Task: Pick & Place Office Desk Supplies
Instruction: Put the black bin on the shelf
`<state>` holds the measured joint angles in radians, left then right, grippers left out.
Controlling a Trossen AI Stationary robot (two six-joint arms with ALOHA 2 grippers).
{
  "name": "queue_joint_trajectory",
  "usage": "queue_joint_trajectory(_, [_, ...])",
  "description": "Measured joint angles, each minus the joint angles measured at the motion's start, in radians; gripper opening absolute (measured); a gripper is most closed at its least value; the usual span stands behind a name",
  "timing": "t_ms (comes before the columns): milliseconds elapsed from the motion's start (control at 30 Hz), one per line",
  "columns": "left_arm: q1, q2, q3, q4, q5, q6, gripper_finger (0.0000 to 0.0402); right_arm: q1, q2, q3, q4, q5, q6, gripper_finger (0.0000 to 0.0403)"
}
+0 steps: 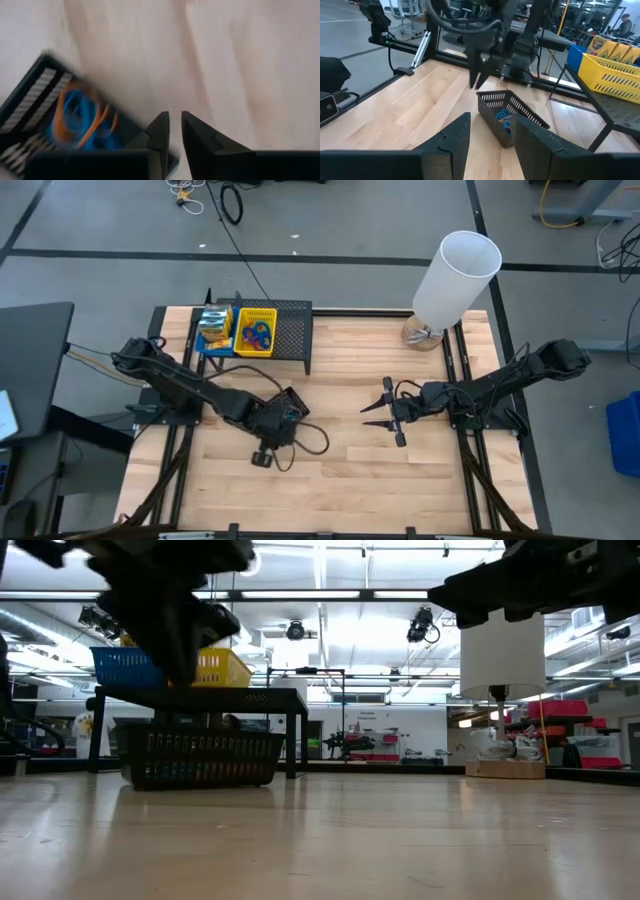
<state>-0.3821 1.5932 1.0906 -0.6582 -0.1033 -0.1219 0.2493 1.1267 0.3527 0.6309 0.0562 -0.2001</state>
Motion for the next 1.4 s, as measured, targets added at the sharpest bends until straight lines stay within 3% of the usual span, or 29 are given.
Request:
queue_joint_trajectory(200, [-0.074, -0.001, 0.034, -0.262, -0.061, 0.058, 0.0094, 0.0, 0.0, 0.0, -0.023, 0.009, 0.002, 0.0153])
queue_joint_trajectory(333, [-0.126, -0.001, -0.001, -0.266, -0.072, 0.112, 0.0108, 0.0, 0.0, 0.0, -0.03, 0.031, 0.003, 0.0153])
queue_joint_trajectory(533, [-0.176, -0.001, -0.015, -0.256, -0.242, 0.164, 0.011, 0.0, 0.0, 0.0, -0.029, 0.033, 0.001, 0.0153])
queue_joint_trajectory(967, [-0.162, -0.002, -0.031, -0.209, -0.151, 0.192, 0.0122, 0.0, 0.0, 0.0, -0.03, 0.032, 0.001, 0.0153])
queue_joint_trajectory(1233, [-0.147, -0.002, -0.032, -0.202, -0.177, 0.134, 0.0208, 0.0, 0.0, 0.0, -0.034, 0.018, 0.004, 0.0153])
queue_joint_trajectory(1400, [-0.147, -0.002, -0.101, -0.151, -0.185, 0.135, 0.0262, 0.001, 0.0, 0.0, -0.035, 0.018, 0.005, 0.0153])
